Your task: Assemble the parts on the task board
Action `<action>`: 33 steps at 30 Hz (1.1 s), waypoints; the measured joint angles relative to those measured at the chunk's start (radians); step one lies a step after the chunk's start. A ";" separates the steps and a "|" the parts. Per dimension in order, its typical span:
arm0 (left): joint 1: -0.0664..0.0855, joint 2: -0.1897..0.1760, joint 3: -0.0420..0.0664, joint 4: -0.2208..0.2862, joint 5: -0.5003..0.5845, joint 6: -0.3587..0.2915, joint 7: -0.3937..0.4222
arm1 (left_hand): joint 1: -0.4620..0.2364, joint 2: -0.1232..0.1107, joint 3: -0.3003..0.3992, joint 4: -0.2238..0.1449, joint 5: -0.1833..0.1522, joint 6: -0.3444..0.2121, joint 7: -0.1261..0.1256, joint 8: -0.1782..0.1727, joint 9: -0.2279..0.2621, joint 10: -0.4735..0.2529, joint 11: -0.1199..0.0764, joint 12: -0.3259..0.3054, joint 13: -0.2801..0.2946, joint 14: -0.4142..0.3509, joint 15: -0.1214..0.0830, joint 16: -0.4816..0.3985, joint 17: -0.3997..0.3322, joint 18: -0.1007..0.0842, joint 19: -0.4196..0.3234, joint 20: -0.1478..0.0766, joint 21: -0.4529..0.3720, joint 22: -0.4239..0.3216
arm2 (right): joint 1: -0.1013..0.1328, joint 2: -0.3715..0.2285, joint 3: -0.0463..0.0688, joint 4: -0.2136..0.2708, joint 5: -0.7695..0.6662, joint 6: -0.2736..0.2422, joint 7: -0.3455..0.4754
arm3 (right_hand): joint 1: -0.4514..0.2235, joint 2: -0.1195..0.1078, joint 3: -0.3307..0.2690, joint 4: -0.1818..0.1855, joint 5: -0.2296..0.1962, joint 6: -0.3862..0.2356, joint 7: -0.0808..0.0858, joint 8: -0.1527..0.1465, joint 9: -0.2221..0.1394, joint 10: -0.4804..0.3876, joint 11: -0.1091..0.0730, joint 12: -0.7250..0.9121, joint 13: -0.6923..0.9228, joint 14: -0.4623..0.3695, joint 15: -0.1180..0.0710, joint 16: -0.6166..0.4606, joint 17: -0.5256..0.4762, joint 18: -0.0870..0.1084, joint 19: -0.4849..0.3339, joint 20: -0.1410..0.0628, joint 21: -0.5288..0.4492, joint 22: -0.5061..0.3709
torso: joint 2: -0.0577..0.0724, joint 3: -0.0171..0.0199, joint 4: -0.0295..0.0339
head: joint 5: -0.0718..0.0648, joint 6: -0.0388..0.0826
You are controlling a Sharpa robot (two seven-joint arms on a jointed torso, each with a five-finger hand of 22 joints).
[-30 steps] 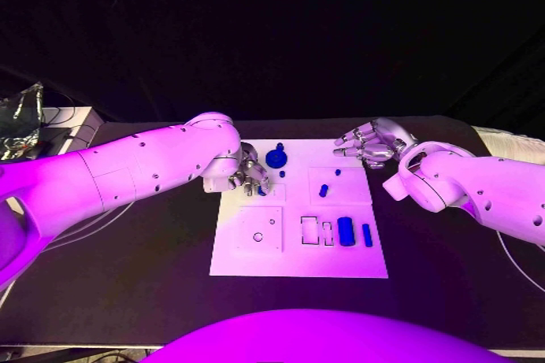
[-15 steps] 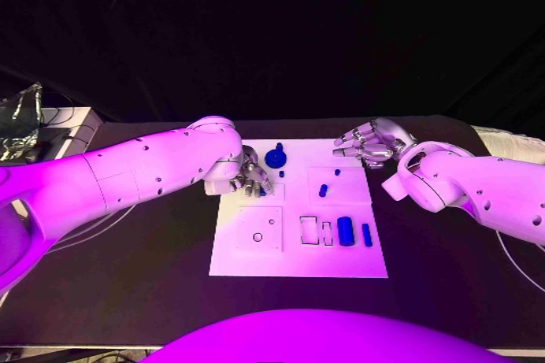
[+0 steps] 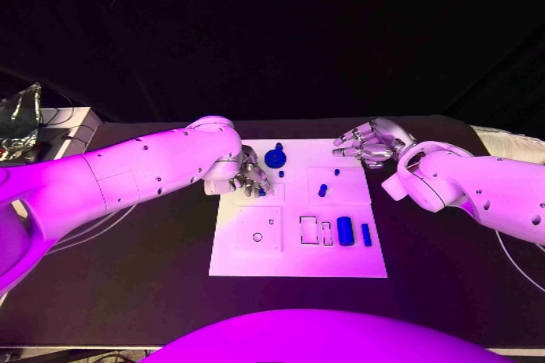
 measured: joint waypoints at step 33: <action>-0.022 -0.053 0.027 0.060 -0.023 -0.008 -0.014 | 0.065 0.060 -0.511 0.203 -0.276 0.006 -0.005 0.012 -0.001 0.006 -0.006 0.000 0.002 0.000 0.000 0.012 0.010 0.000 0.007 -0.007 0.023 0.000 | -0.003 -0.006 0.000 0.000 0.000 -0.003 0.001 | 0.000 0.000 0.003 -0.003 0.000 -0.002 -0.002 0.000 -0.001 0.002 0.002 0.000 -0.001 0.000 0.000 -0.004 0.000 0.000 0.000 0.000 -0.006 0.000 | 0.000 -0.0018 -0.0005 | -0.002 0.000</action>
